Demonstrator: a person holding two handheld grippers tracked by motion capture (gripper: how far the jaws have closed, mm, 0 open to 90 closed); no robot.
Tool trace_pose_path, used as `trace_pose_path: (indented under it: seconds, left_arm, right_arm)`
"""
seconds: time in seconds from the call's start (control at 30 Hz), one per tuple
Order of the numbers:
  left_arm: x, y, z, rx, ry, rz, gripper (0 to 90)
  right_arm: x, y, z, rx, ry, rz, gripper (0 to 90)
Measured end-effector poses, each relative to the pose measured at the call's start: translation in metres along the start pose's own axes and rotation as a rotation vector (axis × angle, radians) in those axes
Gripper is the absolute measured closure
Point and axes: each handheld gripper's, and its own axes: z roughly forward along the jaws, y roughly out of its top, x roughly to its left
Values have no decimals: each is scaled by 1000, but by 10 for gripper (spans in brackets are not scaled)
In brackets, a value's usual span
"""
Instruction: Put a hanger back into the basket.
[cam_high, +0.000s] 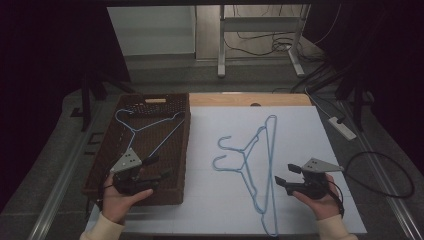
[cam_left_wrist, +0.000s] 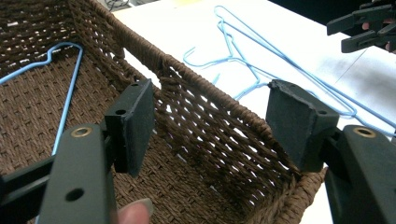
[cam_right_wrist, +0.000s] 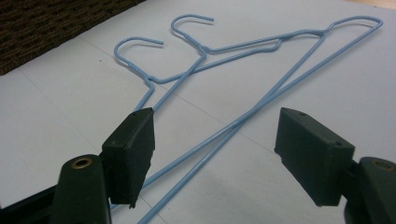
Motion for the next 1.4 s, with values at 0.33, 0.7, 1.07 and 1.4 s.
trace_pose_path:
  seconds: [0.33,0.7,1.07,1.4]
  left_arm:
    - [-1,-1,0,-8,-10,9,334]
    - [2,-3,-1,-9,-19,19,334]
    - [2,-4,-4,-6,-20,23,334]
    - [2,-5,-3,-2,-24,20,334]
  right_arm:
    - [-1,1,0,6,11,7,298]
    - [0,8,1,11,3,-1,299]
    - [4,21,10,24,-12,-24,295]
    - [11,36,22,86,34,-57,306]
